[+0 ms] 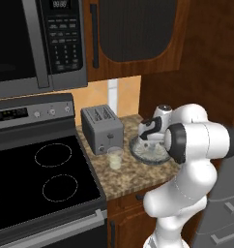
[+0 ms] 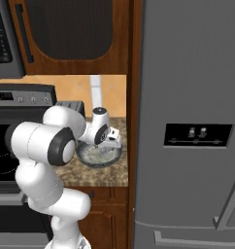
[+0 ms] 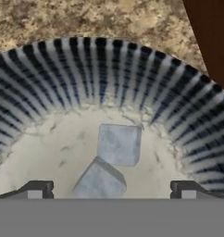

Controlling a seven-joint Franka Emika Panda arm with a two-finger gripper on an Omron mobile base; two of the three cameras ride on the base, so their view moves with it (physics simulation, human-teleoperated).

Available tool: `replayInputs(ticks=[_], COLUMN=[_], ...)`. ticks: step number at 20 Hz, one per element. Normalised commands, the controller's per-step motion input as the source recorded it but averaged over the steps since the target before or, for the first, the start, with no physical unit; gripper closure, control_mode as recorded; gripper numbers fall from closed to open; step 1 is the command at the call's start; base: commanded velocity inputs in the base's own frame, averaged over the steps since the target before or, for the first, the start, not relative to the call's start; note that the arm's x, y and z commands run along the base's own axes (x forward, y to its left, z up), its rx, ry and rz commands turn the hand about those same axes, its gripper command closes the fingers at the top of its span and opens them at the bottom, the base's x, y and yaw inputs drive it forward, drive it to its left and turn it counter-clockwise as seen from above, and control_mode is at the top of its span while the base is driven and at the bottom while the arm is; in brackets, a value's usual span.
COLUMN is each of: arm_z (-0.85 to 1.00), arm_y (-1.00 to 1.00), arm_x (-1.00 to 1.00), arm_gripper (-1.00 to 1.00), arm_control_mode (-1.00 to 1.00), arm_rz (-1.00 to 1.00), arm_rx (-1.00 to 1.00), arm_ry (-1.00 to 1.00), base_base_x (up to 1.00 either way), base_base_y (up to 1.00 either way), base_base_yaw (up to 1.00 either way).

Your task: Grab a lemon wedge from the fridge and one ice cube from the ice bowl, and put them in the glass of lemonade.

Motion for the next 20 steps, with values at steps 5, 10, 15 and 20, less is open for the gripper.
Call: replayInputs(ticks=[5,10,15,20], arm_z=[-0.21,-0.36,-0.02,0.00], arm_y=[0.01,0.04,0.21,0.01], arm_x=[0.02,-0.17,-0.12,0.01], arm_gripper=[-1.00,-1.00,-1.00,-1.00], arm_control_mode=[-1.00,-1.00,-1.00,-1.00], arm_rz=[0.00,0.00,0.00,0.00], arm_rx=[0.00,0.01,0.00,0.00], arm_ry=[0.02,0.01,0.00,0.00], base_base_x=[0.00,0.00,0.00,0.00], base_base_y=[0.00,0.00,0.00,0.00], base_base_yaw=[0.00,0.00,0.00,0.00])
